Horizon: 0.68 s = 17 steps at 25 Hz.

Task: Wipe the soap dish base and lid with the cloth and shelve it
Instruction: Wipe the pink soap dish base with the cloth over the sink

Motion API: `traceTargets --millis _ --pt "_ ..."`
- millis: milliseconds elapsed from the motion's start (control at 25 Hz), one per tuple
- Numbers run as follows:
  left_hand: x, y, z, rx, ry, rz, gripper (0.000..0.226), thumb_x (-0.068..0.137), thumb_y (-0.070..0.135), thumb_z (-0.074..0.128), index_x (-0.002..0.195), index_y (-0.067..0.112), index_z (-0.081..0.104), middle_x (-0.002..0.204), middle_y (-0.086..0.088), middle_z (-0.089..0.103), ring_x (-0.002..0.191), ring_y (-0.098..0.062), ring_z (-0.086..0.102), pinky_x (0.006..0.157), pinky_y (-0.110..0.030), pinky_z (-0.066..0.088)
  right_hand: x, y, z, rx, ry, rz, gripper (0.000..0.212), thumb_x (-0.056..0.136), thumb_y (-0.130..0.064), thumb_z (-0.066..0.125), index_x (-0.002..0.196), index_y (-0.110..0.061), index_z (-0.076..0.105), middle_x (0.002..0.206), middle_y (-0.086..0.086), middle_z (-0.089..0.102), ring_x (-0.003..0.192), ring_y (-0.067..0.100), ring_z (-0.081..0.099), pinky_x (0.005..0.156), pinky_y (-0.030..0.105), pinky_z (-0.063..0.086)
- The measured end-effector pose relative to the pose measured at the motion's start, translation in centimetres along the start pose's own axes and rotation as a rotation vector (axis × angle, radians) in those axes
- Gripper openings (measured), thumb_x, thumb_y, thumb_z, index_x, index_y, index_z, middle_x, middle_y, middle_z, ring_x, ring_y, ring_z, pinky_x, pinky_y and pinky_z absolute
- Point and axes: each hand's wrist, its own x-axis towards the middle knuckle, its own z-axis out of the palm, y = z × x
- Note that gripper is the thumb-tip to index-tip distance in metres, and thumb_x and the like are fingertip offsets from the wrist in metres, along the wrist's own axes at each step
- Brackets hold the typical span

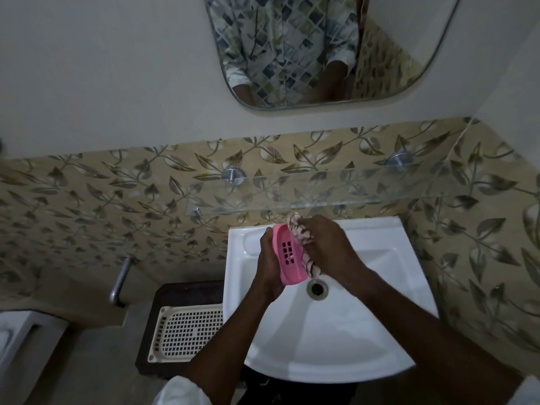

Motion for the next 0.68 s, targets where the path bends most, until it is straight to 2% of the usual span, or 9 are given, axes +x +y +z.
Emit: traceTargets --millis 120,160,240,280,360,440,560,640,680 --pt "0.5 0.9 -0.1 0.035 0.084 0.026 0.068 0.096 0.062 0.033 0.122 0.008 0.065 0.103 -0.016 0.072 0.09 -0.028 0.07 0.078 -0.037 0.057 -1.8 -1.8 2.5 -0.078 -0.259 0.037 0.016 0.089 -0.007 0.057 0.102 -0.007 0.067 0.094 0.012 0.067 0.084 0.028 0.068 0.071 0.03 0.054" --pt "0.5 1.3 0.1 0.03 0.082 0.025 0.072 0.096 0.063 0.031 0.128 0.005 0.061 0.106 -0.018 0.069 0.093 -0.03 0.067 0.083 -0.04 0.055 -2.1 -2.1 2.6 -0.013 -0.235 0.081 0.013 0.09 -0.009 0.058 0.098 -0.008 0.068 0.091 0.011 0.07 0.079 0.026 0.069 0.069 0.026 0.055" --pt "0.4 1.5 0.3 0.023 0.069 0.015 0.075 0.096 0.063 0.031 0.132 0.003 0.057 0.113 -0.022 0.064 0.102 -0.034 0.062 0.094 -0.045 0.049 -1.7 -1.4 2.0 0.062 -0.11 0.138 0.013 0.093 -0.015 0.058 0.095 -0.01 0.069 0.088 0.006 0.072 0.071 0.018 0.069 0.06 0.013 0.046" --pt "0.4 1.1 0.2 0.021 0.079 0.001 0.076 0.096 0.063 0.032 0.131 0.001 0.057 0.113 -0.023 0.065 0.103 -0.035 0.063 0.094 -0.045 0.049 -1.6 -1.3 1.7 0.066 -0.153 0.099 0.014 0.092 -0.014 0.058 0.095 -0.009 0.071 0.087 0.005 0.072 0.072 0.018 0.07 0.059 0.012 0.044" --pt "0.2 0.8 -0.4 0.007 0.105 -0.022 0.076 0.093 0.065 0.034 0.127 0.002 0.06 0.107 -0.021 0.069 0.096 -0.033 0.067 0.089 -0.043 0.052 -1.8 -1.2 0.9 0.125 -0.375 0.004 0.015 0.085 -0.008 0.064 0.096 -0.006 0.074 0.089 0.007 0.075 0.08 0.024 0.072 0.065 0.022 0.051" --pt "0.1 0.7 -1.3 -0.111 0.018 -0.054 0.075 0.091 0.068 0.033 0.123 0.007 0.064 0.104 -0.017 0.073 0.092 -0.031 0.071 0.083 -0.042 0.057 -1.5 0.0 -1.2 0.507 -0.36 0.153 0.02 0.082 0.0 0.067 0.1 -0.004 0.075 0.093 0.01 0.078 0.084 0.024 0.074 0.073 0.029 0.06" --pt "0.0 1.2 -2.3 -0.262 -0.135 -0.069 0.073 0.091 0.065 0.037 0.128 0.007 0.062 0.11 -0.021 0.071 0.096 -0.034 0.07 0.087 -0.046 0.057 -1.3 2.9 -4.4 1.217 -0.129 0.51 0.026 0.087 0.008 0.061 0.112 0.004 0.068 0.099 0.022 0.075 0.086 0.033 0.073 0.072 0.036 0.062" --pt "-0.1 1.3 -2.4 -0.278 -0.2 -0.08 0.072 0.088 0.063 0.043 0.13 0.007 0.06 0.111 -0.022 0.069 0.097 -0.035 0.069 0.09 -0.047 0.055 -1.9 3.0 -4.7 1.284 -0.157 0.507 0.03 0.086 0.005 0.066 0.116 0.001 0.068 0.105 0.024 0.073 0.091 0.036 0.073 0.076 0.044 0.062" --pt "0.0 1.3 -2.4 -0.264 -0.216 -0.078 0.07 0.086 0.061 0.046 0.131 0.009 0.061 0.111 -0.021 0.07 0.098 -0.035 0.069 0.09 -0.047 0.055 -2.2 2.7 -4.4 1.151 -0.163 0.425 0.031 0.084 0.003 0.069 0.114 -0.003 0.07 0.104 0.02 0.075 0.093 0.034 0.073 0.079 0.045 0.061"
